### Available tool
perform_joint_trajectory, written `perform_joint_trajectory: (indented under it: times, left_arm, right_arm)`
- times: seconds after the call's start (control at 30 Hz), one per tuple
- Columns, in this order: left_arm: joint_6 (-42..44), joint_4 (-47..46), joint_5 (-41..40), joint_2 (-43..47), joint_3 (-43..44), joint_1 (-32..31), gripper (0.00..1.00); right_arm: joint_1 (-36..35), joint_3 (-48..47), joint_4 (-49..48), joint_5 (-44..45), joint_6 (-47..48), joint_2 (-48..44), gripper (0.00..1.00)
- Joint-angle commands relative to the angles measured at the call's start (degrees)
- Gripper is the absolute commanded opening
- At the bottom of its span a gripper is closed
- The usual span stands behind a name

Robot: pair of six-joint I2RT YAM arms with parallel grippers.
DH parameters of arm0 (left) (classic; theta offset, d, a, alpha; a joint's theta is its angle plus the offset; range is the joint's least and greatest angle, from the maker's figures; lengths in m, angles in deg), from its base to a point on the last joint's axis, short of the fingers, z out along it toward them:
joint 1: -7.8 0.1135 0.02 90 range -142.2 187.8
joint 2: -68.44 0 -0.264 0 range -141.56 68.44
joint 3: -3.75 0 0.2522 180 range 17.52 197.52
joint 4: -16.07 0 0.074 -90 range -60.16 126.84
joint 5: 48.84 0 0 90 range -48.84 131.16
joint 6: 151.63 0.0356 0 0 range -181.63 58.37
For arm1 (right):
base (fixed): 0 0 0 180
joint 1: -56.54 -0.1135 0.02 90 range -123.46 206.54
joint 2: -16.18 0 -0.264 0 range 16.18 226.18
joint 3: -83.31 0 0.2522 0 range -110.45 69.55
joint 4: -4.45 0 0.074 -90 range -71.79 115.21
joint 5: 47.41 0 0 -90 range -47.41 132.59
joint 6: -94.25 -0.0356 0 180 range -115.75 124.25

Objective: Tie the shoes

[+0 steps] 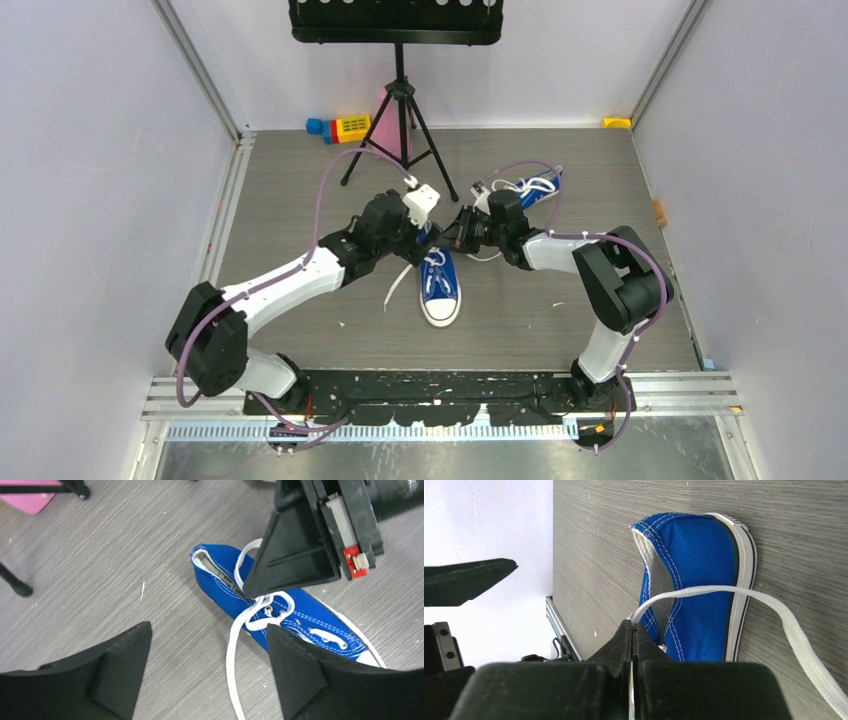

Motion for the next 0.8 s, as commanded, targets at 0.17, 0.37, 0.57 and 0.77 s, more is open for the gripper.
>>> perform_joint_trajectory:
  times: [0.17, 0.37, 0.57, 0.77]
  left_arm:
    - [-27.01, 16.64, 18.13, -8.2, 17.05, 11.0, 0.73]
    - [-31.62, 27.25, 27.95, -18.91, 28.91, 12.9, 0.67]
    - [-31.63, 34.13, 31.38, -26.41, 37.79, 12.84, 0.53]
    - [-31.05, 39.03, 31.04, -30.49, 43.08, 12.39, 0.51]
  right_arm:
    - [-0.18, -0.94, -2.01, -2.15, 5.34, -2.62, 0.0]
    - [-0.14, -0.44, -2.35, -2.4, 6.47, -3.83, 0.0]
    - [-0.14, -0.09, -2.23, -2.63, 7.09, -4.7, 0.0]
    - [-0.18, -0.16, -2.18, -2.77, 7.1, -4.69, 0.0]
